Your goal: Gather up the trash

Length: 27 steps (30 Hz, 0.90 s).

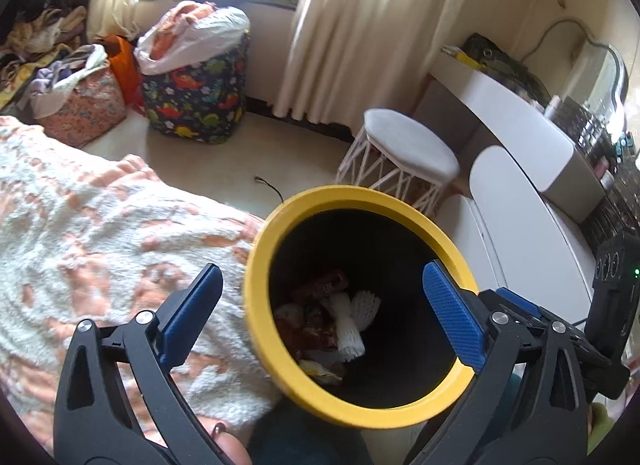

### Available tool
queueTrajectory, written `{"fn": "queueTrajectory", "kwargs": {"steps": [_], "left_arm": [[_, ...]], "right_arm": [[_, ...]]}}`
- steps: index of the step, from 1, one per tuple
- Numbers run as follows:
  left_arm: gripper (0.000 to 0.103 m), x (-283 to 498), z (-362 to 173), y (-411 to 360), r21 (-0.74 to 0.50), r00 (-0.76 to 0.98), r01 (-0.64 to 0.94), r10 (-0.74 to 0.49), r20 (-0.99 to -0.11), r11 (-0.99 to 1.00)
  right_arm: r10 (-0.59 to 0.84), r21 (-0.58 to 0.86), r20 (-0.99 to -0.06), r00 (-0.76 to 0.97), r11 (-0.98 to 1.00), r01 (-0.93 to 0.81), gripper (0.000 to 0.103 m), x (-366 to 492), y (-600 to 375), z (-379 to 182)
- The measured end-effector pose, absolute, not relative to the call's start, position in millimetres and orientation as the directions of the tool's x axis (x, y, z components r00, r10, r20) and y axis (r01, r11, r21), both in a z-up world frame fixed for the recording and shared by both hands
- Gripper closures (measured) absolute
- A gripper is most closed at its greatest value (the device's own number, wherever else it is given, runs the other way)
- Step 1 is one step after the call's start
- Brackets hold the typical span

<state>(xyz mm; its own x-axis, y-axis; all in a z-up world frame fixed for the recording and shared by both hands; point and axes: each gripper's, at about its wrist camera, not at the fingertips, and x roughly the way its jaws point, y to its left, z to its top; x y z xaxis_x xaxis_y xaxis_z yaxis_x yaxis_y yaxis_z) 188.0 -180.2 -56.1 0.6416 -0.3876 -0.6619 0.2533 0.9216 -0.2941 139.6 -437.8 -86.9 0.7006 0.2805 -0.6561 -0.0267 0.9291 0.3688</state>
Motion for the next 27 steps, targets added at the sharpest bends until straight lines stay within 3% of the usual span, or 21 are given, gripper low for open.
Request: {"fn": "queueTrajectory", "kwargs": {"steps": [9,27], "left_arm": [[0.011,164,-40,-151,-0.246,0.709,0.218,-0.326,-0.626,0.945],[0.011,86,-32,-91,-0.114,0.845,0.118,-0.161,-0.51,0.986]], "right_arm": [[0.262,0.317,-0.621,0.739,0.946,-0.07,0.007,128,-414,-76],[0.203,0.158,-0.333,0.921,0.975,-0.158,0.007,61,-361,-41]]}}
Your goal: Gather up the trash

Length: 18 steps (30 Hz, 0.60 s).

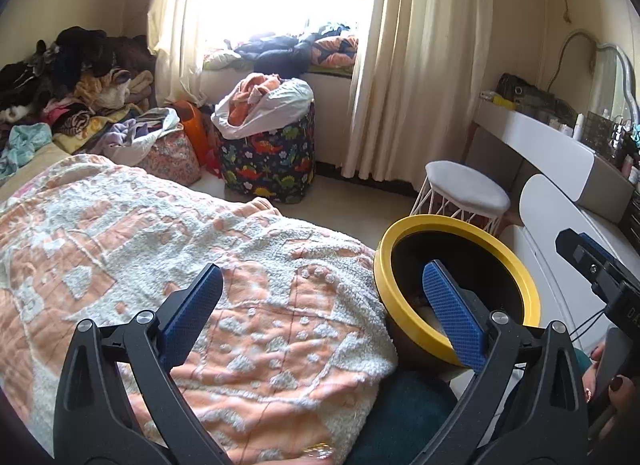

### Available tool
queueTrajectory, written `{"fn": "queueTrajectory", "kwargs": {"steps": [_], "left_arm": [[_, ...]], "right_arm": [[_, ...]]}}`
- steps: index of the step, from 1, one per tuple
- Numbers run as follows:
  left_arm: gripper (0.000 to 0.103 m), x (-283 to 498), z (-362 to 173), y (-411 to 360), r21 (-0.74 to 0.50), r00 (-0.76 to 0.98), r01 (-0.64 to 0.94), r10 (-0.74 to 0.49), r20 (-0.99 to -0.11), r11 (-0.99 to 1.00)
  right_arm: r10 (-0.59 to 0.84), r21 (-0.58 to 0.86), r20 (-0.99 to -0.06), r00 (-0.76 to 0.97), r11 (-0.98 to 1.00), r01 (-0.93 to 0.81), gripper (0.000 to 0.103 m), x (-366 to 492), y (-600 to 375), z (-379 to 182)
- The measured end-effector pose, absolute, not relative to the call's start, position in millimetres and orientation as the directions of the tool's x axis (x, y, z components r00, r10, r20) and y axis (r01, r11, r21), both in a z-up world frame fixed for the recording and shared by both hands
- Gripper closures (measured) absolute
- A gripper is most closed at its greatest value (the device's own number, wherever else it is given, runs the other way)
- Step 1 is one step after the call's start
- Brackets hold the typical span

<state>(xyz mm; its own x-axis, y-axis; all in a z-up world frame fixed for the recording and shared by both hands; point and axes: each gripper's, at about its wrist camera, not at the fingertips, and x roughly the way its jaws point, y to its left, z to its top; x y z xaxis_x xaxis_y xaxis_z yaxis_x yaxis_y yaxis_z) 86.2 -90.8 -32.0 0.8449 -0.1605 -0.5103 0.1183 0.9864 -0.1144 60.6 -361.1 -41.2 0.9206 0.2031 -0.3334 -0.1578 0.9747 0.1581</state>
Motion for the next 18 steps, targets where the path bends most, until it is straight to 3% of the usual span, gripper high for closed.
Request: {"fn": "queueTrajectory", "kwargs": {"steps": [6,18], "left_arm": [[0.011,74,-30,-86,-0.102,0.867,0.129,-0.162,-0.471,0.986],[0.011,72,-28,-83,-0.114,0.875,0.117,-0.157,-0.459,0.987]], "right_arm": [[0.175,0.135,-0.276,0.945,0.981,-0.142,0.007,48,-357,-39],[0.172,0.143,-0.292,0.941,0.98,-0.135,0.007,48,-359,-44]]}}
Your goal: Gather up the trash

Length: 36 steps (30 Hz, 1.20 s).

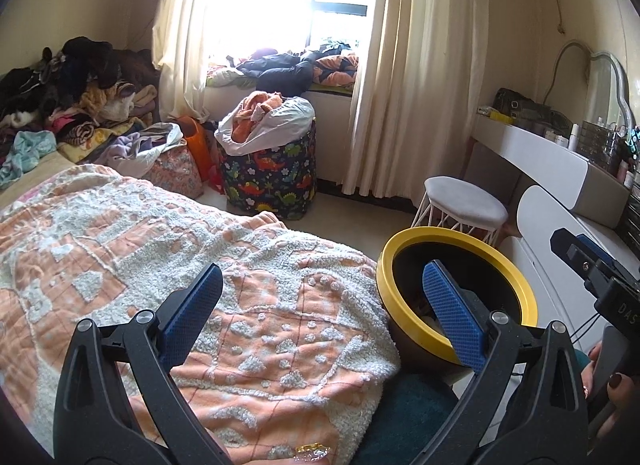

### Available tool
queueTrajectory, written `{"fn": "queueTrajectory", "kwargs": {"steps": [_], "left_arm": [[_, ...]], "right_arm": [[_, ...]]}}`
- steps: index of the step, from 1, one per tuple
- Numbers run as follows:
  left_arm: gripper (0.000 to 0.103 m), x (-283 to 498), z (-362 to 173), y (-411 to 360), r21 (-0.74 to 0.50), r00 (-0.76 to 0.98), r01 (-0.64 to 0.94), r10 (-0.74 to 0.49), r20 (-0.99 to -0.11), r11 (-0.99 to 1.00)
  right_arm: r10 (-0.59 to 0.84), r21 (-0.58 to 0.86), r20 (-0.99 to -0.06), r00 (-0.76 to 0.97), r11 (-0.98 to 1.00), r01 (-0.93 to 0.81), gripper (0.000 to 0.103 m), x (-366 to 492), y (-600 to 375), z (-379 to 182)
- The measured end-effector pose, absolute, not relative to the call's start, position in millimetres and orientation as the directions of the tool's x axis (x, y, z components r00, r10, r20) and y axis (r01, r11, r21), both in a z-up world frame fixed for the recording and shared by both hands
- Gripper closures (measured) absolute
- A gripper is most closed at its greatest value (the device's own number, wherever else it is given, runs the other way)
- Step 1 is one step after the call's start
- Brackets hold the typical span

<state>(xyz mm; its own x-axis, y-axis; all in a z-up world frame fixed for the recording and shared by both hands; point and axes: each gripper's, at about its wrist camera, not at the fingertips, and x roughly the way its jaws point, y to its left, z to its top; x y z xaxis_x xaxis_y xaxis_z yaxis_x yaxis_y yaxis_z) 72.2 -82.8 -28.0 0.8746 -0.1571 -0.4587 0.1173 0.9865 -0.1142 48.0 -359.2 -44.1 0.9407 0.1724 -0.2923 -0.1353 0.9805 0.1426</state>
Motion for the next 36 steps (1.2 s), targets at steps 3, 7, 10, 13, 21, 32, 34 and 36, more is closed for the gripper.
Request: {"fn": "queueTrajectory", "kwargs": {"steps": [3,7,10,13,21,32,34,36], "left_arm": [[0.011,71.9,-27.8,-82.2,-0.116,0.875,0.116,-0.156,-0.458,0.986],[0.011,71.9,-27.5,-82.2,-0.114,0.876,0.115,-0.155,-0.457,0.987],[0.011,71.9,-27.6,-82.1,-0.114,0.875,0.117,-0.157,-0.458,0.987],[0.011,71.8,-27.4,-82.4,-0.115,0.876,0.116,-0.156,-0.457,0.987],[0.011,71.1,-26.6,-83.3,-0.113,0.877,0.116,-0.155,-0.455,0.987],[0.011,71.0,-27.2,-83.6,-0.113,0.877,0.116,-0.155,-0.455,0.987],[0.011,70.7,-27.4,-83.7,-0.115,0.877,0.117,-0.157,-0.455,0.986],[0.011,70.7,-26.8,-83.7,-0.114,0.877,0.118,-0.157,-0.455,0.986]], "right_arm": [[0.175,0.143,-0.293,0.94,0.98,-0.138,0.007,48.1,-358.7,-44.6],[0.173,0.143,-0.293,0.94,0.98,-0.136,0.007,47.7,-358.4,-46.0],[0.171,0.142,-0.294,0.94,0.981,-0.134,0.007,47.9,-358.1,-46.0],[0.172,0.141,-0.293,0.941,0.981,-0.135,0.007,48.1,-358.4,-45.6],[0.176,0.143,-0.294,0.94,0.98,-0.139,0.007,48.5,-358.8,-46.5],[0.176,0.143,-0.294,0.939,0.98,-0.139,0.007,48.9,-359.5,-47.4],[0.177,0.144,-0.296,0.939,0.98,-0.139,0.007,49.3,-359.6,-47.7],[0.177,0.144,-0.299,0.938,0.98,-0.139,0.007,49.1,-360.0,-48.5]]}}
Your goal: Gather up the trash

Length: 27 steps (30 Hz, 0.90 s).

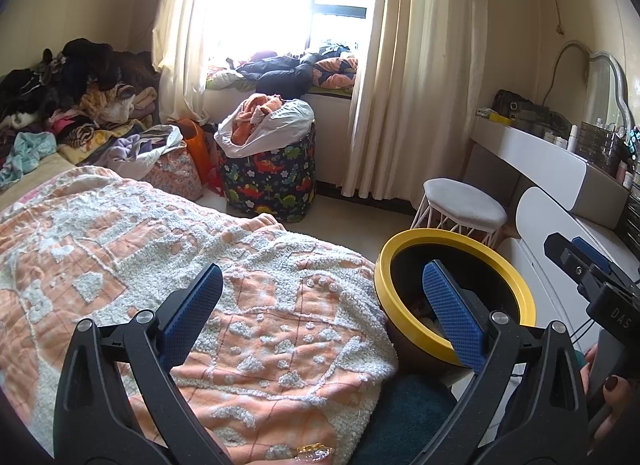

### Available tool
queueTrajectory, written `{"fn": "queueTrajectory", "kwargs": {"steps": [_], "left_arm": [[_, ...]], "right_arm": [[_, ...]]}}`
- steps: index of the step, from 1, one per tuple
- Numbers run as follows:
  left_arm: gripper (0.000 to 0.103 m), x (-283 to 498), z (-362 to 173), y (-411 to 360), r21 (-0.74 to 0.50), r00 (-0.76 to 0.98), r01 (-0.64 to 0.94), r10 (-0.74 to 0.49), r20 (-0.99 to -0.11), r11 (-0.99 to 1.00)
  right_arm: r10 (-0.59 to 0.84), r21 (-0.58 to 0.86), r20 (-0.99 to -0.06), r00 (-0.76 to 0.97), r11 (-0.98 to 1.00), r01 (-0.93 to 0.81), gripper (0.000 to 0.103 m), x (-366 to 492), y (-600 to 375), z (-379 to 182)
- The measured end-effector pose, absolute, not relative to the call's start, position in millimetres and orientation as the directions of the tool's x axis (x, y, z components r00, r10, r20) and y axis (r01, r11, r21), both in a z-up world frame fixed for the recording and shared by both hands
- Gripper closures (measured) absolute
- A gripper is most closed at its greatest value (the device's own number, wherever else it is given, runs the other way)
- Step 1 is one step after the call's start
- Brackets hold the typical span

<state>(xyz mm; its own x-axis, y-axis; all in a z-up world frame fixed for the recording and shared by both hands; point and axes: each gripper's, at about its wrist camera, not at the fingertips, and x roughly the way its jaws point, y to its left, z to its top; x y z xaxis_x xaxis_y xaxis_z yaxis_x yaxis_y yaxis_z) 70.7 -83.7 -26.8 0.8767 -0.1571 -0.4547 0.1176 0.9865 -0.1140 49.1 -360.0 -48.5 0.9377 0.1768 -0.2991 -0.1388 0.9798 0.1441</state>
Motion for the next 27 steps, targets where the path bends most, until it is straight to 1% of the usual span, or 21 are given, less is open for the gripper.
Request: {"fn": "queueTrajectory", "kwargs": {"steps": [21,24,27], "left_arm": [[0.011,72.4,-25.6,-85.3,-0.118,0.874,0.121,-0.163,-0.458,0.986],[0.011,72.2,-26.3,-85.0,-0.12,0.87,0.12,-0.163,-0.465,0.986],[0.011,70.9,-29.6,-86.5,-0.095,0.866,0.1,-0.134,-0.482,0.99]], "right_arm": [[0.176,0.143,-0.297,0.939,0.98,-0.138,0.007,49.8,-360.8,-48.7],[0.175,0.143,-0.305,0.936,0.98,-0.137,0.007,50.3,-361.0,-49.3],[0.183,0.175,-0.325,0.928,0.976,-0.131,0.007,54.8,-360.3,-48.2]]}}
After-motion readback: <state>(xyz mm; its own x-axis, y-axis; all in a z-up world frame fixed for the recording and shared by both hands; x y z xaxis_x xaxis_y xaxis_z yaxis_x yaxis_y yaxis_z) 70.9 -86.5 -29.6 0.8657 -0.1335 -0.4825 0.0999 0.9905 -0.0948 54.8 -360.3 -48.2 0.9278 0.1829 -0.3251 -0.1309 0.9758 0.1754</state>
